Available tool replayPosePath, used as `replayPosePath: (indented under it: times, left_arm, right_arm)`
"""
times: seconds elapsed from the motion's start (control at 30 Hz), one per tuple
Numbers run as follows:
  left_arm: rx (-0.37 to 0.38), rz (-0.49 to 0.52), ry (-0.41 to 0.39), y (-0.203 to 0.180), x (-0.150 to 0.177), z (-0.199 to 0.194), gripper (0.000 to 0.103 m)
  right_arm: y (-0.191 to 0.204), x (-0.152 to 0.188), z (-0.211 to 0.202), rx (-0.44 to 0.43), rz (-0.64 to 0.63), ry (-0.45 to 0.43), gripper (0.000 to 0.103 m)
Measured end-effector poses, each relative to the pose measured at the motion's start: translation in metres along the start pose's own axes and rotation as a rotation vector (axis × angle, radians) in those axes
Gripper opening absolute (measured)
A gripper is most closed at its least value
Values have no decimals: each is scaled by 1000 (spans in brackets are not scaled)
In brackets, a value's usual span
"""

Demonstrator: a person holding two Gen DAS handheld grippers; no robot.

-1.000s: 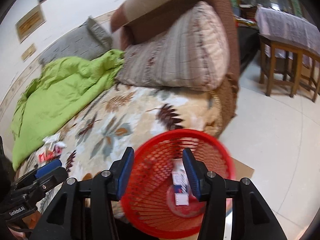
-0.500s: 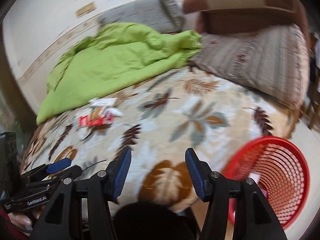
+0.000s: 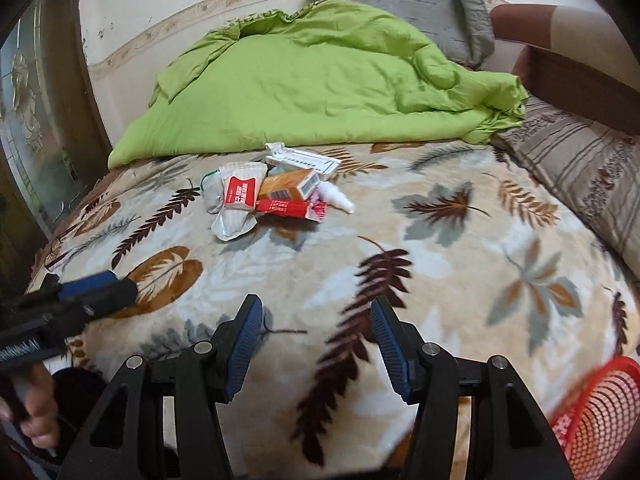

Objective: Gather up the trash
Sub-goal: 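Return both tools to the trash on the bed, then grasp the white plastic bag with the left tool while the right tool grasps the red snack packet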

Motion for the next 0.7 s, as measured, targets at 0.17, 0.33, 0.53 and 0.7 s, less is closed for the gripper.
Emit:
replayPosePath:
  times: [0.17,0.33,0.53,0.7]
  left_arm:
    - [-33,-61,22,26,-21,24,64]
    - [-68,-110,37,33,-51,64,64]
    - [-75,-169,66,26,-92,126,64]
    - [-64,-219,126,22,-107,175,64]
  right_arm:
    - [-6,10,21,-30,49,20,61]
    - [-4,13,18,-56,35,1,61]
    - [-12,16,21,-93,78,2,61]
    - [-19,16,23,-126,120,1,61]
Point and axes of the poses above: each gripper's, at about its wrist camera, not at the fingertips, and z roughly the way its jaws point, y to its left, x to its underside, the point moved 4 cm from there along z, roughly the way its jaws point, and after that the axes turned 13 degrees about -x, right-handed, at the moved point
